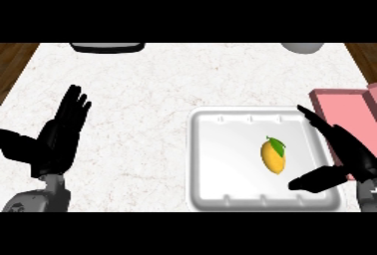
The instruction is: Pick the lemon from the tray and place it in the cardboard box
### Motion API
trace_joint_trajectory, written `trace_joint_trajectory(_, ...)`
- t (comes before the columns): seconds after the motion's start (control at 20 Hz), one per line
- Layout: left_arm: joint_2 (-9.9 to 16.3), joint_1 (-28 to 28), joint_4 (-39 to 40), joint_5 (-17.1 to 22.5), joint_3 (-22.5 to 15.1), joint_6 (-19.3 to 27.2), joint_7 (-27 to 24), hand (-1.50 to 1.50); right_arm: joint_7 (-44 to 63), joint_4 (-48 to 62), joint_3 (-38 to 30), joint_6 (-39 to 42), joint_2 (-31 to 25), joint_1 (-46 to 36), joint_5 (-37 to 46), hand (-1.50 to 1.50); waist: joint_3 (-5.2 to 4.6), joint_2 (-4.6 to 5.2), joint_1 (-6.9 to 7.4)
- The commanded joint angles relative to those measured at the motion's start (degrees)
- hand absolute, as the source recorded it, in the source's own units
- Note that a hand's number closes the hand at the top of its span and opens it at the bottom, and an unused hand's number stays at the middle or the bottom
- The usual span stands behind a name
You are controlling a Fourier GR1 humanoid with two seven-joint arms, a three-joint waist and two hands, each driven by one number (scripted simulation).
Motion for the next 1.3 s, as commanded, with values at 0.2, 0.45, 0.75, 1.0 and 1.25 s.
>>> trace_joint_trajectory(0.2, 0.22, -0.65, 2.48, 0.56, 3.18, -3.19, -0.68, 0.00, -3.19, 5.98, 0.44, 0.21, 3.01, -1.53, 7.14, -1.50, -0.01, 0.04, -0.02)
trace_joint_trajectory(0.45, 0.31, -0.20, -1.09, 1.45, 4.39, -4.29, 1.41, 0.00, -9.76, 11.32, -3.48, 0.15, 2.55, -1.63, 8.27, -1.50, 0.01, 0.02, 0.01)
trace_joint_trajectory(0.75, -0.75, 1.14, -3.61, -0.60, 4.26, -3.53, 2.28, 0.00, -4.95, 6.94, 0.53, -0.03, 7.56, -0.23, 12.19, -1.50, 0.00, -0.02, -0.05)
trace_joint_trajectory(1.0, -3.50, -1.50, 2.77, -3.19, 3.39, -2.19, -1.54, 0.00, -10.82, 14.56, -0.96, -0.28, 7.46, -2.13, 13.86, -1.50, 0.00, 0.04, -0.09)
trace_joint_trajectory(1.25, -2.06, -2.51, -2.02, -2.34, 4.28, -3.10, 4.85, 0.00, -7.66, 10.97, -0.50, -0.63, 10.18, -0.68, 15.32, -1.50, 0.00, -0.01, -0.10)
